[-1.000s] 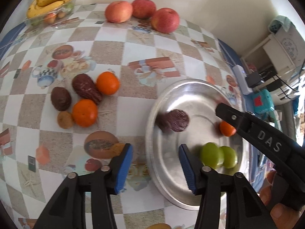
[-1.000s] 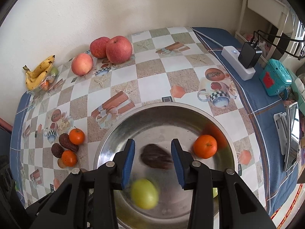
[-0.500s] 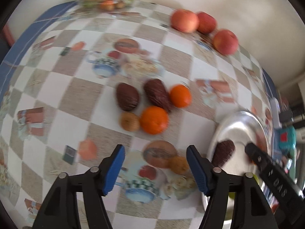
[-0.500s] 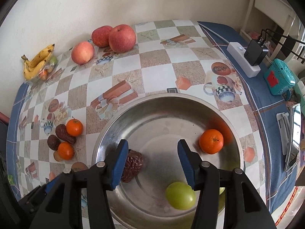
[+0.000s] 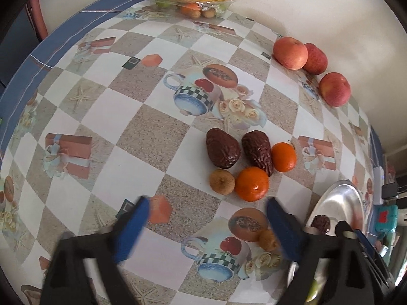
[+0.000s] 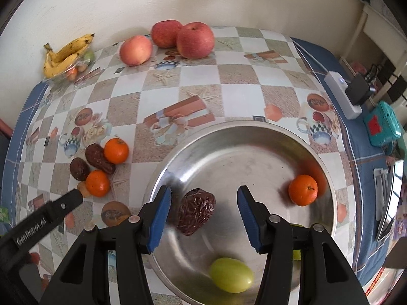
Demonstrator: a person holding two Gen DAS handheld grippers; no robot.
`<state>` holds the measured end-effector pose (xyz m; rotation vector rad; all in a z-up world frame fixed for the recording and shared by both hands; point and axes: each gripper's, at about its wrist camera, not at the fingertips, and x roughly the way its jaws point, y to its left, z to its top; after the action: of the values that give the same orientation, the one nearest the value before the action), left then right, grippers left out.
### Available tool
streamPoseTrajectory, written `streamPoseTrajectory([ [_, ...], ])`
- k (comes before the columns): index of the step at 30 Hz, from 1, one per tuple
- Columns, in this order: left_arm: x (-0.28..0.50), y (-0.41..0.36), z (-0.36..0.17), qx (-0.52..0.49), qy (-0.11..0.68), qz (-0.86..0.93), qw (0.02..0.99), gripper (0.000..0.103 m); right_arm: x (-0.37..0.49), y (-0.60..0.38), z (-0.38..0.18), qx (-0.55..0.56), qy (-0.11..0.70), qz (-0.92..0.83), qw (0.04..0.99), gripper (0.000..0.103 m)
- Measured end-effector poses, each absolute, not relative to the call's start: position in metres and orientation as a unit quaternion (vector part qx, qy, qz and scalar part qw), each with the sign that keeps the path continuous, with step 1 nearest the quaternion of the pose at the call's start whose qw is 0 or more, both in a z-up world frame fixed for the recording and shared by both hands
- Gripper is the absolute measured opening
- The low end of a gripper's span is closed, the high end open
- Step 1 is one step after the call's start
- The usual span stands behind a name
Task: Organize fruits
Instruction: 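Withdraw both grippers from the bowl toward the remaining small brown fruits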
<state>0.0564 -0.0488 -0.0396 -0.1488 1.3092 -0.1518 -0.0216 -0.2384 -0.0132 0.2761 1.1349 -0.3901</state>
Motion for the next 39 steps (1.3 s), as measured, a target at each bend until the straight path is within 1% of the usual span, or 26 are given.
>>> streamPoseTrajectory([
  [6, 0.056, -0.048, -0.044, -0.049, 0.609, -0.055, 0.790, 0.103, -0.019, -0.235, -0.015, 0.125, 0.535, -0.180, 0.816, 0.056],
  [7, 0.056, -0.048, -0.044, -0.049, 0.610, -0.053, 0.789, 0.103, -0.019, -0.235, -0.015, 0.125, 0.535, -0.181, 0.816, 0.061],
  [8, 0.056, -0.048, -0.045, -0.049, 0.611, -0.053, 0.788, 0.103, -0.019, -0.235, -0.016, 0.125, 0.535, -0.182, 0.815, 0.073],
  [9, 0.056, -0.047, -0.045, -0.050, 0.611, -0.051, 0.788, 0.103, -0.019, -0.236, -0.017, 0.125, 0.535, -0.183, 0.815, 0.081],
  [10, 0.055, -0.047, -0.046, -0.050, 0.612, -0.050, 0.788, 0.103, -0.019, -0.236, -0.018, 0.125, 0.533, -0.183, 0.816, 0.092],
  [11, 0.055, -0.047, -0.046, -0.049, 0.612, -0.049, 0.788, 0.103, -0.020, -0.236, -0.019, 0.124, 0.532, -0.183, 0.817, 0.093],
  [15, 0.055, -0.047, -0.048, -0.048, 0.614, -0.049, 0.787, 0.103, -0.021, -0.236, -0.022, 0.116, 0.534, -0.190, 0.815, 0.096],
  [26, 0.056, -0.045, -0.048, -0.044, 0.614, -0.048, 0.787, 0.103, -0.021, -0.237, -0.027, 0.128, 0.539, -0.188, 0.811, 0.096],
  [30, 0.061, -0.045, -0.047, -0.015, 0.609, -0.050, 0.792, 0.103, -0.020, -0.235, -0.028, 0.125, 0.542, -0.185, 0.810, 0.096],
  [36, 0.074, -0.034, -0.032, 0.030, 0.578, -0.051, 0.814, 0.103, -0.018, -0.232, -0.029, 0.126, 0.546, -0.184, 0.807, 0.096],
  [39, 0.080, -0.019, -0.026, 0.028, 0.569, -0.041, 0.820, 0.103, -0.016, -0.227, -0.030, 0.121, 0.549, -0.177, 0.808, 0.096],
])
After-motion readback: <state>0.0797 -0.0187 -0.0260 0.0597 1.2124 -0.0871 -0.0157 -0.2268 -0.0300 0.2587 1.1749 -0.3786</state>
